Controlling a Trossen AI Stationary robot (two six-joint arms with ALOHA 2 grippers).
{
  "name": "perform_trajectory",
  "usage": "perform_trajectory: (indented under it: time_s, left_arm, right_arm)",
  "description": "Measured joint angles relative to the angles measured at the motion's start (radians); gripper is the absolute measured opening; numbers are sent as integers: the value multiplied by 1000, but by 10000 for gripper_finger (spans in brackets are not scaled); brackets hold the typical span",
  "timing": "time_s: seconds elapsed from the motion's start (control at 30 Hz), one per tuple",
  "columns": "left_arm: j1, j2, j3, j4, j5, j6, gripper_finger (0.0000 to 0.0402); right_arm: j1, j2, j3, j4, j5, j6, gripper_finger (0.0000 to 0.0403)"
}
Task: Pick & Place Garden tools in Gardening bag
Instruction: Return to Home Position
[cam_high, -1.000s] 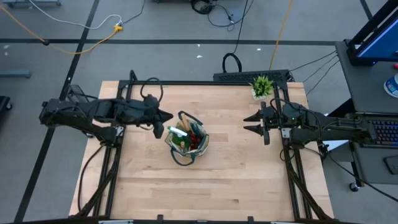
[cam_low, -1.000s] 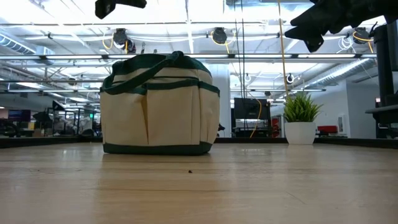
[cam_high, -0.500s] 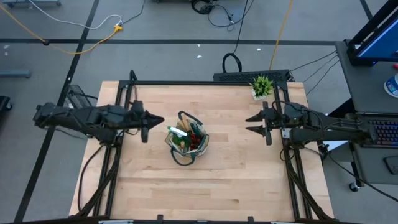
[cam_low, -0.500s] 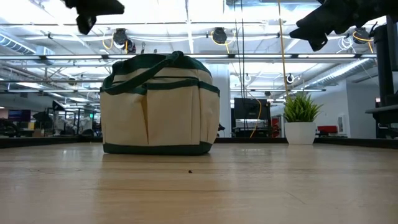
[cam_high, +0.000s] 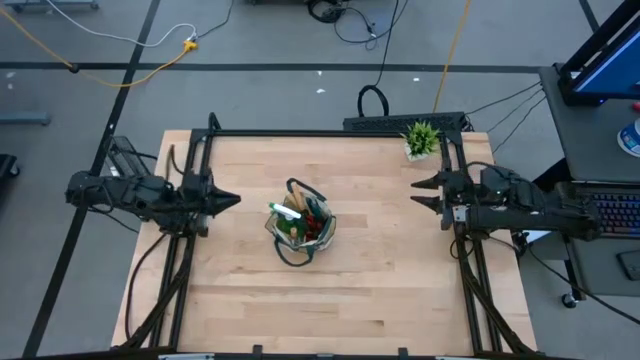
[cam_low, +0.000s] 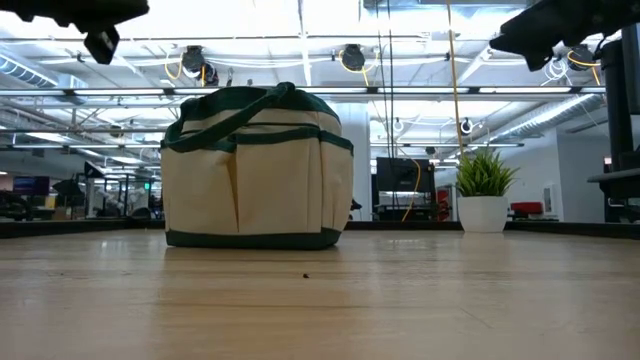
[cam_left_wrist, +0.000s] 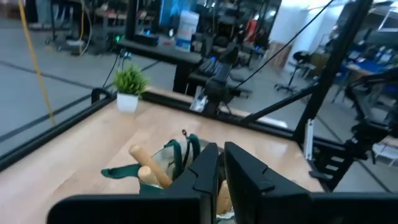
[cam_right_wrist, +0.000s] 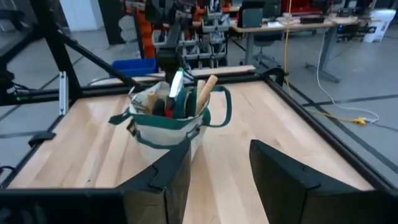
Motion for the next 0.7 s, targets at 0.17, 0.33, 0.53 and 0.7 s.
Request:
perform_trajectory:
  time_s: [0.17,0.33,0.53,0.7]
  left_arm:
    - [-24,-105,-60,0,0,25,31]
    - [-35,-173,-137,11,-31,4,31]
    - [-35,-201,-228,129,-51,16,31]
    - [-35,-203,-280,192,-51,18,31]
  right_arm:
    - [0,-67,0,-50,-1,40,155]
    - [0,-101,-1,-82,-4,80,155]
    - [1,-115,-75,17,-5,92,155]
    - [1,-118,-168,103,-55,109,155]
